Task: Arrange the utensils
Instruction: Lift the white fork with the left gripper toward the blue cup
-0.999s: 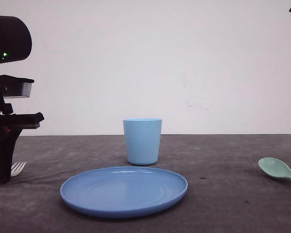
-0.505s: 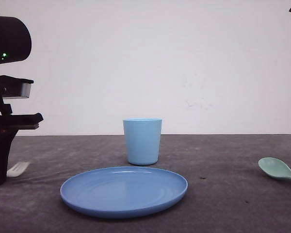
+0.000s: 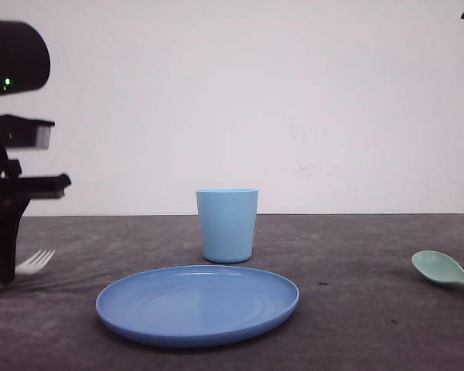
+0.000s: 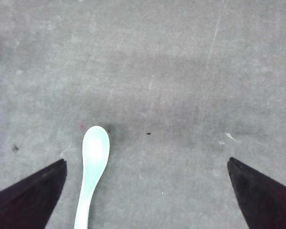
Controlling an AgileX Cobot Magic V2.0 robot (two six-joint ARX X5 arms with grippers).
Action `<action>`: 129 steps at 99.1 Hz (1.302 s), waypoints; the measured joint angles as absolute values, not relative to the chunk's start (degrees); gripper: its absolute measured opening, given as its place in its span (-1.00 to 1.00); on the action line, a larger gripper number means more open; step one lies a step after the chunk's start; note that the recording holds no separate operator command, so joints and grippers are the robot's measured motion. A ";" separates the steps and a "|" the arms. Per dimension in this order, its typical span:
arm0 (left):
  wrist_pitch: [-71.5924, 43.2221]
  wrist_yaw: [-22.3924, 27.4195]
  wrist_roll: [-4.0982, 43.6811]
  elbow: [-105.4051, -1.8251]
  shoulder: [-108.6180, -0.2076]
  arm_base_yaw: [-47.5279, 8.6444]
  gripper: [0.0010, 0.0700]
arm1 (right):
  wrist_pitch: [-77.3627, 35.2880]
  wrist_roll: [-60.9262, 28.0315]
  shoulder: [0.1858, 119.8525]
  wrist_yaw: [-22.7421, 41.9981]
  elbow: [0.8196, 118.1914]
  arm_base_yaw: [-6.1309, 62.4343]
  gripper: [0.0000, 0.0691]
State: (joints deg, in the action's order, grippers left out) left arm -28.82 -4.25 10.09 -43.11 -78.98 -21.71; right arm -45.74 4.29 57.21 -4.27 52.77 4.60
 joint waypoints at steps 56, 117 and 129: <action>-0.54 6.33 10.11 -46.65 -62.37 -25.80 -0.92 | -45.74 4.29 57.21 -4.27 52.77 4.60 0.97; 41.56 9.26 10.11 -46.65 -85.30 -31.18 -0.92 | -45.74 4.27 57.21 -4.27 52.77 4.60 0.97; 48.36 9.26 10.09 -46.68 -90.91 -31.70 -0.91 | -45.74 4.27 57.21 -4.27 52.77 4.60 0.97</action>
State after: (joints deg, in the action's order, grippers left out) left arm 48.36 9.26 10.09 -46.68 -90.91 -31.70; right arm -45.74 4.27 57.21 -4.27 52.77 4.60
